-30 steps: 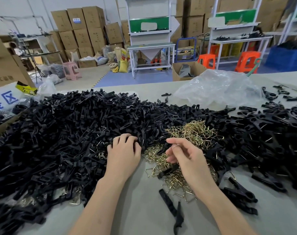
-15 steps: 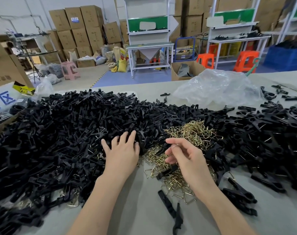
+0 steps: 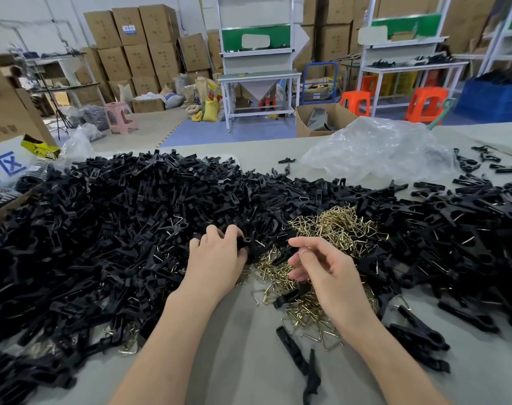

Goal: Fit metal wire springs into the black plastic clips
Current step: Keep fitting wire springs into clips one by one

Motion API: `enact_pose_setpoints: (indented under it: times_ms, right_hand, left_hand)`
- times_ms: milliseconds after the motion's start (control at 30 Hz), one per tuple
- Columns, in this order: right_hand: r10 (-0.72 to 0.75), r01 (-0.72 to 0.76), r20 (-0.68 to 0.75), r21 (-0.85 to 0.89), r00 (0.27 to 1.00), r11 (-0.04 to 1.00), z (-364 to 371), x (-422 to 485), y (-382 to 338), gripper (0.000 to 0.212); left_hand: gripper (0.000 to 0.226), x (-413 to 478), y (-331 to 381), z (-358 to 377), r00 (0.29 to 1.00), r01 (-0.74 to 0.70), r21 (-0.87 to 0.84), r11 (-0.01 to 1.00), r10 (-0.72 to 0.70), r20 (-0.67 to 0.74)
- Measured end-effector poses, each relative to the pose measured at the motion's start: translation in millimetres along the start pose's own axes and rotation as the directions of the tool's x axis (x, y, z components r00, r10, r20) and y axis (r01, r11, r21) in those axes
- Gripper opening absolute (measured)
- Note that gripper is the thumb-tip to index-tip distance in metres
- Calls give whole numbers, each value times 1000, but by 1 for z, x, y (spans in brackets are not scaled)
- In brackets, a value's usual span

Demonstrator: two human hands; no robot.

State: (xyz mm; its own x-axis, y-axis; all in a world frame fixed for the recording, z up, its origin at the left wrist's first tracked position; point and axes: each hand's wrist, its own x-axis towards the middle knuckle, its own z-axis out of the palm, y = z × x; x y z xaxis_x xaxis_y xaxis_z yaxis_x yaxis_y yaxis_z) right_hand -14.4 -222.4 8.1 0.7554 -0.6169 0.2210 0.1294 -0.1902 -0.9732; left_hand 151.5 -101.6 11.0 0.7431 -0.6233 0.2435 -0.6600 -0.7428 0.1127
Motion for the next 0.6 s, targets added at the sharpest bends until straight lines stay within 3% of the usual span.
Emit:
enact_pose_setpoints:
  times_ms: [133, 333, 467, 600]
  right_hand:
    - [-6, 6, -3, -2, 1000, 1000, -1, 0, 0, 28]
    - [-8, 8, -4, -12, 1000, 1000, -2, 0, 1, 29]
    - [-20, 21, 3, -53, 1000, 998, -1, -5, -1, 36]
    - [-62, 65, 27, -111, 998, 992, 0, -15, -3, 40]
  left_hand:
    - [26, 0, -1, -5, 996, -26, -53, 998, 22, -84]
    - [15, -5, -15, -21, 969, -21, -315, 949, -58, -239]
    - [26, -21, -16, -34, 933, 8, -327, 945, -125, -338]
    - [45, -49, -18, -23, 939, 115, -258, 959, -190, -287]
